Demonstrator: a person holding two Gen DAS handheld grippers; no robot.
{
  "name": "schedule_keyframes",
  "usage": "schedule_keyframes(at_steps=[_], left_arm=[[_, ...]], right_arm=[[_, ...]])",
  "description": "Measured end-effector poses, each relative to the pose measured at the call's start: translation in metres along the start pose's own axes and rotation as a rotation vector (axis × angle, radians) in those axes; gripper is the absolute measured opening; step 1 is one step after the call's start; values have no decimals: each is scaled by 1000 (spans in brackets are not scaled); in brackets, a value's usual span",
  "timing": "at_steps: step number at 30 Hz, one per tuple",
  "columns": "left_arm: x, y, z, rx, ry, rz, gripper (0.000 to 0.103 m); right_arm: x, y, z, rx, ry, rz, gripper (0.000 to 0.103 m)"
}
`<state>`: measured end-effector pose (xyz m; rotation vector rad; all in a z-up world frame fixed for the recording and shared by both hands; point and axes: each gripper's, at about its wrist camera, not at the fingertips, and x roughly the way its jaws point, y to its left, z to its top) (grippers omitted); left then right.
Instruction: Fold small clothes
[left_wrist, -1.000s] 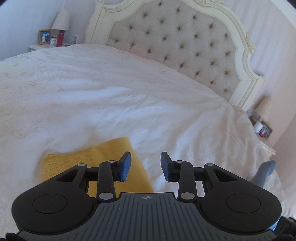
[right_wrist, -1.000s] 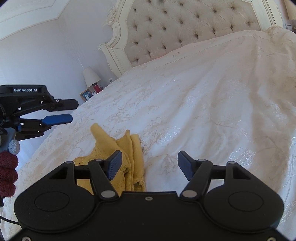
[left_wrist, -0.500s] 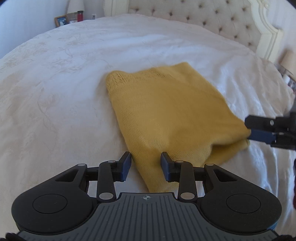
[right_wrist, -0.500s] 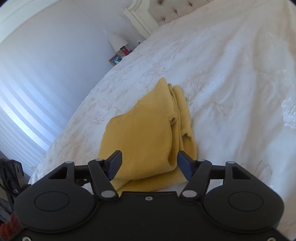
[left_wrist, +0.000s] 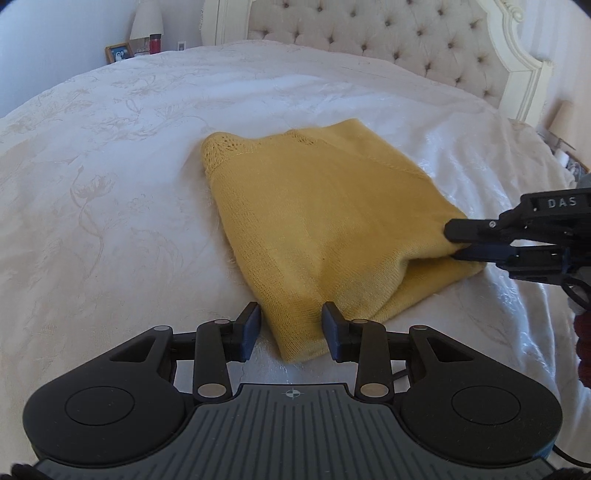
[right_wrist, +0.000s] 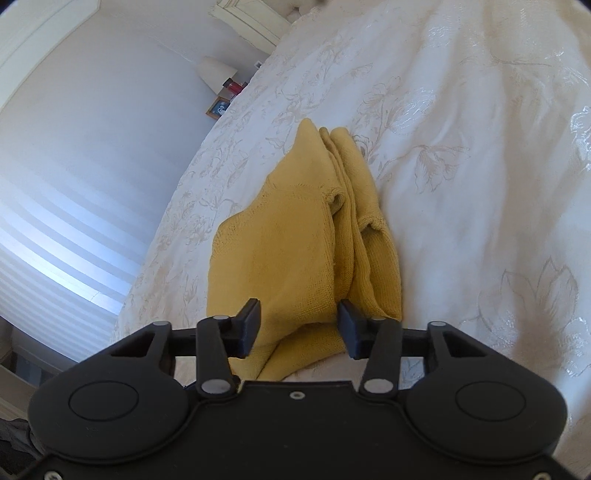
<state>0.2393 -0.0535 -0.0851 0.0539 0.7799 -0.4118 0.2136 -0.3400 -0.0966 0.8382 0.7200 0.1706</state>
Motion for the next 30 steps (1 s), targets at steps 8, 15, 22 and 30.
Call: schedule_keyframes(at_steps=[8, 15, 22, 30], left_arm=[[-21, -5, 15, 5, -96, 6, 39], [1, -18, 29, 27, -62, 21, 46], [17, -15, -2, 35, 12, 53, 59], [8, -4, -16, -10, -45, 6, 64]], right_arm=[[-32, 34, 7, -232, -134, -61, 18], [-8, 6, 4, -142, 10, -136, 22], [-3, 11, -1, -224, 32, -205, 26], [-13, 19, 1, -272, -33, -206, 38]])
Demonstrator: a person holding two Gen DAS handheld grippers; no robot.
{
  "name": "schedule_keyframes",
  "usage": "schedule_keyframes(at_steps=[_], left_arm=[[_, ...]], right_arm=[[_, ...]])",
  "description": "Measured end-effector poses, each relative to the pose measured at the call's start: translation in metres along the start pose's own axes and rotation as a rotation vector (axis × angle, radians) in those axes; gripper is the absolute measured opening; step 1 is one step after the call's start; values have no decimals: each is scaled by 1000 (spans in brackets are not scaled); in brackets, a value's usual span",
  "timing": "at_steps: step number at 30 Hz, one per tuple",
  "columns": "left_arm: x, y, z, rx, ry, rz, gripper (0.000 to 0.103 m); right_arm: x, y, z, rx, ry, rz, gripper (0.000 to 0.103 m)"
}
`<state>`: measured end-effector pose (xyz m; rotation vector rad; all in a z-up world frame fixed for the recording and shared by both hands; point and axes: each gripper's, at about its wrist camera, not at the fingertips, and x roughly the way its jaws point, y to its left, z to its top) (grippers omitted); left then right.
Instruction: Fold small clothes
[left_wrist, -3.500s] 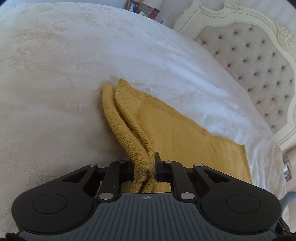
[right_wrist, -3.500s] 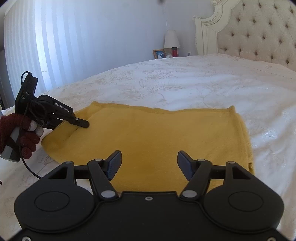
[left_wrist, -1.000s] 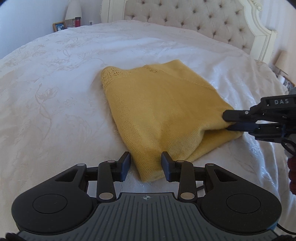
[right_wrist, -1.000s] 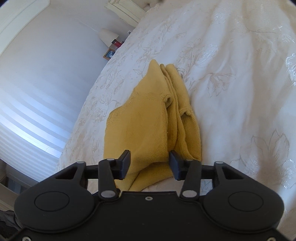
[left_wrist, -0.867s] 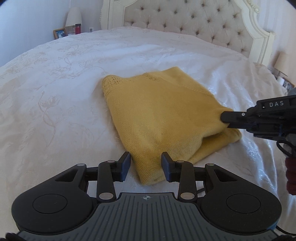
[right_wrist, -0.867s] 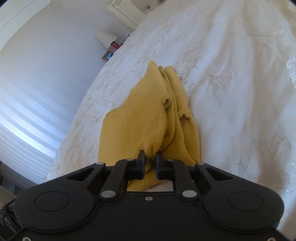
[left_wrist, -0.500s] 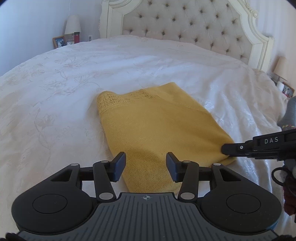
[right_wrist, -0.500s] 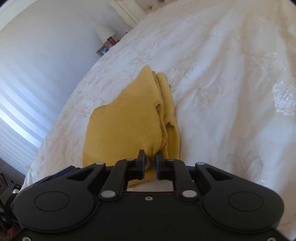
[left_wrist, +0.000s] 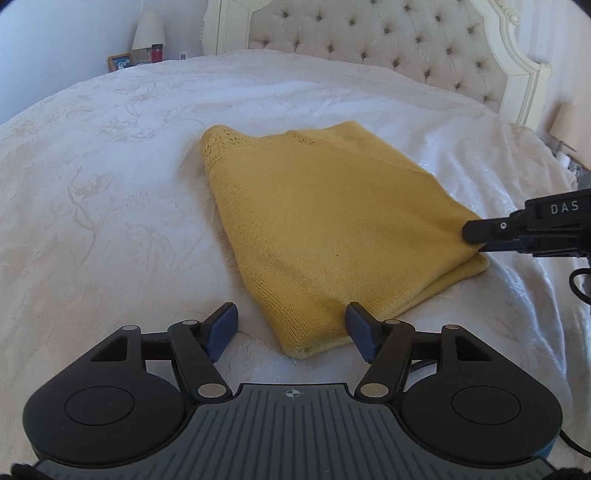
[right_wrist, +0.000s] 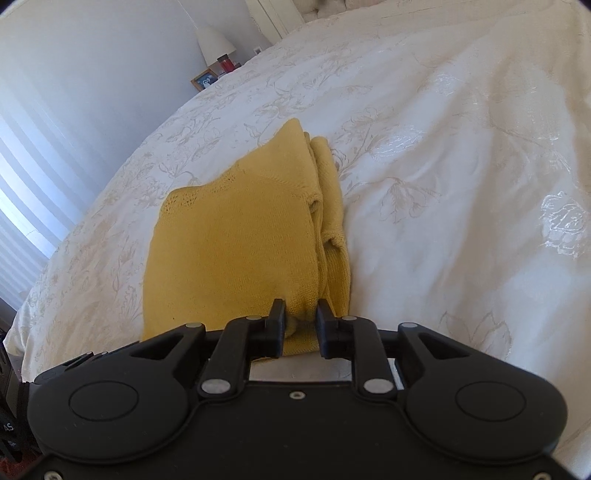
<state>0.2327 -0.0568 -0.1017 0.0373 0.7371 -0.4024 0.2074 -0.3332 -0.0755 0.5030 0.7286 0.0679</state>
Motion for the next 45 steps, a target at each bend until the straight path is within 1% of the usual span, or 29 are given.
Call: schedule_keyframes(at_steps=[1, 4, 5, 7, 9, 11, 15, 18, 23, 27, 28, 29, 31, 33, 34, 35, 37, 38, 39, 40, 41, 43, 45], left_arm=[[1, 2, -2, -19, -7, -7, 64], [0, 2, -5, -46, -22, -3, 66], [0, 1, -5, -48, -22, 0, 66], [0, -1, -4, -50, -14, 4, 67], [-1, 0, -3, -60, -6, 0, 68], [-1, 3, -2, -79, 1, -10, 68], [-3, 7, -2, -92, 8, -31, 68], [-3, 8, -2, -91, 14, -44, 68], [-5, 13, 0, -109, 22, -68, 68], [-10, 19, 2, -138, 23, -84, 68], [-11, 20, 3, -148, 23, -85, 68], [-12, 22, 5, -159, 22, -83, 68], [-17, 25, 10, -184, 12, -80, 68], [-23, 27, 15, -195, -13, -87, 68], [-25, 28, 18, -198, -28, -87, 68], [-25, 27, 22, -199, -36, -86, 68], [-20, 25, 30, -194, -31, -84, 68], [-17, 24, 34, -190, -29, -77, 68], [-14, 22, 38, -183, -30, -70, 68], [-12, 20, 41, -174, -32, -61, 68], [-11, 18, 43, -167, -34, -54, 68], [-7, 15, 46, -160, -37, -50, 68], [1, 10, 46, -147, -18, -45, 68]], right_arm=[[-4, 0, 2, 0, -27, -6, 45], [-15, -4, 17, 16, -132, -1, 46], [-14, -6, 22, 20, -154, 4, 48], [-6, -8, 34, 15, -171, 19, 48], [11, -7, 47, -9, -162, 38, 48], [30, -5, 58, -41, -131, 49, 48], [57, 0, 68, -93, -75, 32, 48], [63, 3, 68, -97, -51, 62, 48], [72, -1, 63, -71, -18, 28, 48], [75, -4, 59, -58, -10, 48, 48], [74, -2, 58, -66, -9, 52, 41], [71, 2, 57, -94, -17, 60, 23], [58, 16, 56, -170, -54, 76, 21], [43, 29, 57, -212, -83, 25, 19], [39, 27, 58, -209, -89, 6, 19], [42, 22, 59, -185, -72, -12, 19], [56, 6, 57, -135, -10, -26, 20], [61, -1, 55, -126, 3, -25, 26], [62, -4, 54, -117, 4, -41, 29], [59, -6, 53, -109, -9, -56, 40], [53, -6, 52, -100, -35, -70, 46], [37, 0, 49, -120, -76, -62, 46], [26, 10, 39, -179, -79, -72, 46]])
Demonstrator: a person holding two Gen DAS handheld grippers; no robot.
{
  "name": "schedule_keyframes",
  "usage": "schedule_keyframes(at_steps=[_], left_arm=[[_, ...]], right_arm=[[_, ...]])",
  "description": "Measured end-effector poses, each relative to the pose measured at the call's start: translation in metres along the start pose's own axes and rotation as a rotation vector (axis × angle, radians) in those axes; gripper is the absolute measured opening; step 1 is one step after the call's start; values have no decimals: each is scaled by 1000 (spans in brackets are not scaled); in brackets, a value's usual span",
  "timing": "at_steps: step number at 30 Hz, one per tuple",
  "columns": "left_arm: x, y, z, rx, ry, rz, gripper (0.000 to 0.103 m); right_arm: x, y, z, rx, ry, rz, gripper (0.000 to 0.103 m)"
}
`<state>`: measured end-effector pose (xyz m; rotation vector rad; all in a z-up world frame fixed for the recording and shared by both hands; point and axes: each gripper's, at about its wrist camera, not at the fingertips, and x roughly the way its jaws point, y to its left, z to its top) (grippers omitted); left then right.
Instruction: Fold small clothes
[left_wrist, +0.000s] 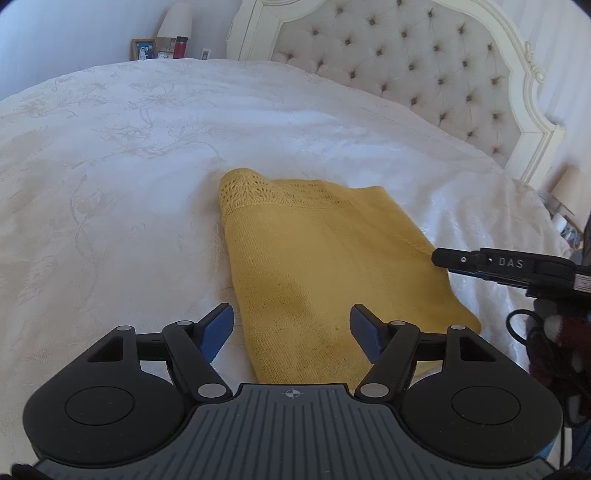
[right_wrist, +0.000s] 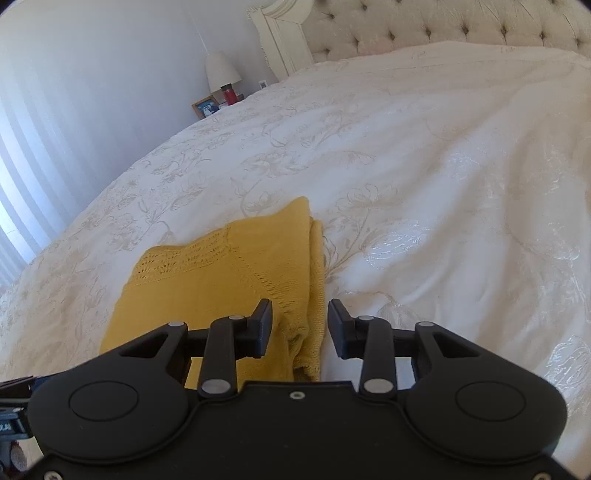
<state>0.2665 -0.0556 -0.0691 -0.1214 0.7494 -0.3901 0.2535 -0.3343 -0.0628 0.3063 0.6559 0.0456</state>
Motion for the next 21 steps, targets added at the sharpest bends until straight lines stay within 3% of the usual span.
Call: schedule_keyframes(at_steps=[5, 9, 12, 14, 15, 21], left_arm=[[14, -6, -21, 60, 119, 23, 68], [0, -3, -32, 87, 110, 3, 68], [-7, 10, -24, -22, 81, -37, 68], [-6, 20, -17, -112, 64, -54, 68], [-3, 24, -13, -147, 67, -60, 68], [22, 29, -1, -216, 127, -118, 68]], right_arm=[[-2, 8, -35, -109, 126, -59, 49], [-18, -6, -43, -65, 140, -14, 53], [-25, -14, -27, -13, 75, 43, 55], [-22, -21, -11, 33, 31, 76, 72], [-16, -25, -2, 56, 17, 93, 74], [39, -42, 31, 190, 59, 174, 74]])
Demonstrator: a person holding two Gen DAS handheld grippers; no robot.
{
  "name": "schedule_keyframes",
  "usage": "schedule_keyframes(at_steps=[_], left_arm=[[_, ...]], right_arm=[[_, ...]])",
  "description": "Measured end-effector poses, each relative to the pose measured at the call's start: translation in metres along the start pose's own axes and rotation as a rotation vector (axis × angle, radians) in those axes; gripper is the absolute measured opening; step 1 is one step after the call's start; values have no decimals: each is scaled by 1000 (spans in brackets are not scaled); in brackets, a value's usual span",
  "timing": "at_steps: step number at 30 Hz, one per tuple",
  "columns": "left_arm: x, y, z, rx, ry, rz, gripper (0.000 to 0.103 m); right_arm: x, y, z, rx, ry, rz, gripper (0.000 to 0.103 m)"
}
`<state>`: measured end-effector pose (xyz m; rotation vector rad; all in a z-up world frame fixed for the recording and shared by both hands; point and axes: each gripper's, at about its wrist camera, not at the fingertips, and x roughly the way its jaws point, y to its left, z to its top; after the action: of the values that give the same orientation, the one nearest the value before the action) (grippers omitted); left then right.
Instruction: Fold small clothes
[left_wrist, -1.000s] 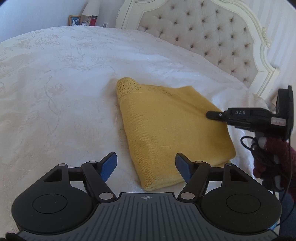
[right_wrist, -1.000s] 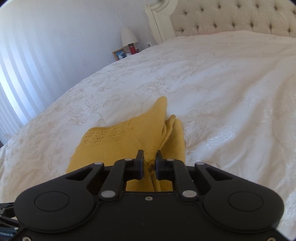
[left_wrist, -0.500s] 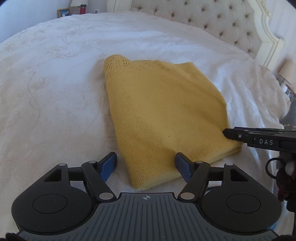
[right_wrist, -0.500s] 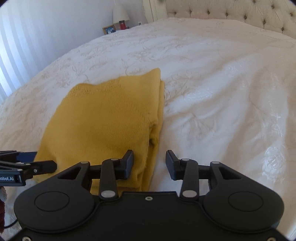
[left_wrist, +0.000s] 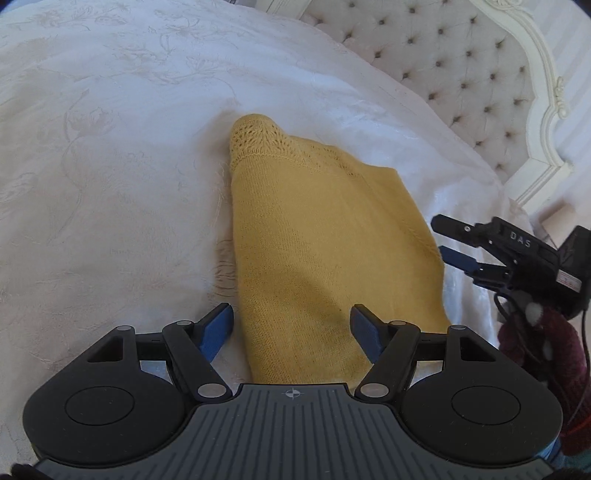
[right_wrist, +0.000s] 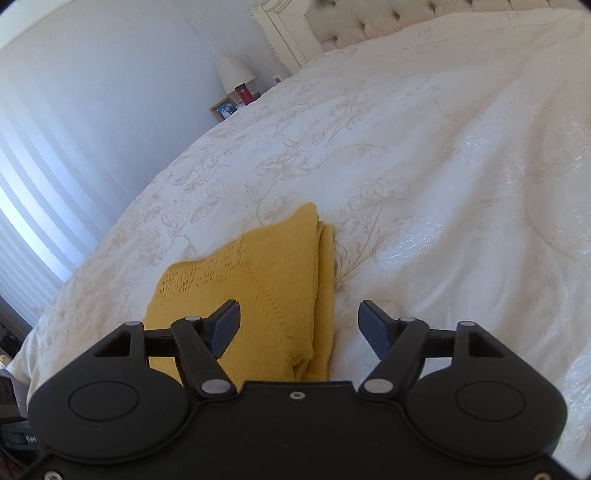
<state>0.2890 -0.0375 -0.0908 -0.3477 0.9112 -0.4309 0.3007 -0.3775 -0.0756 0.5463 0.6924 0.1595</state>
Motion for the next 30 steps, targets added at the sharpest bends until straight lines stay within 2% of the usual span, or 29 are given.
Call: schedule_keyframes(at_steps=[5, 14, 19, 21, 22, 23, 24, 25, 26, 28, 30], left_arm=[[16, -5, 2, 22, 37, -46, 69], [46, -2, 15, -27, 62, -168, 69], [50, -6, 17, -10, 71, -185, 69], [44, -6, 14, 18, 61, -180, 61], [41, -6, 11, 29, 58, -166, 41], [39, -6, 9, 47, 59, -148, 24], [38, -6, 8, 56, 59, -158, 21], [36, -7, 7, 63, 54, -171, 17], [34, -9, 7, 74, 49, -172, 16], [30, -14, 8, 93, 48, -159, 15], [23, -15, 11, 90, 46, -167, 14]], right_arm=[[44, -16, 10, 70, 116, 66, 75], [75, -39, 18, 209, 123, 249, 75], [86, -31, 22, 177, 136, 257, 76], [85, -29, 22, 159, 137, 252, 75], [84, -28, 21, 151, 136, 252, 75], [82, -28, 20, 142, 134, 248, 70], [81, -26, 18, 129, 135, 232, 63], [83, -23, 16, 107, 144, 206, 39], [82, -20, 13, 95, 150, 204, 30], [78, -10, 8, 76, 128, 170, 30], [72, -4, 7, 117, 112, 169, 30]])
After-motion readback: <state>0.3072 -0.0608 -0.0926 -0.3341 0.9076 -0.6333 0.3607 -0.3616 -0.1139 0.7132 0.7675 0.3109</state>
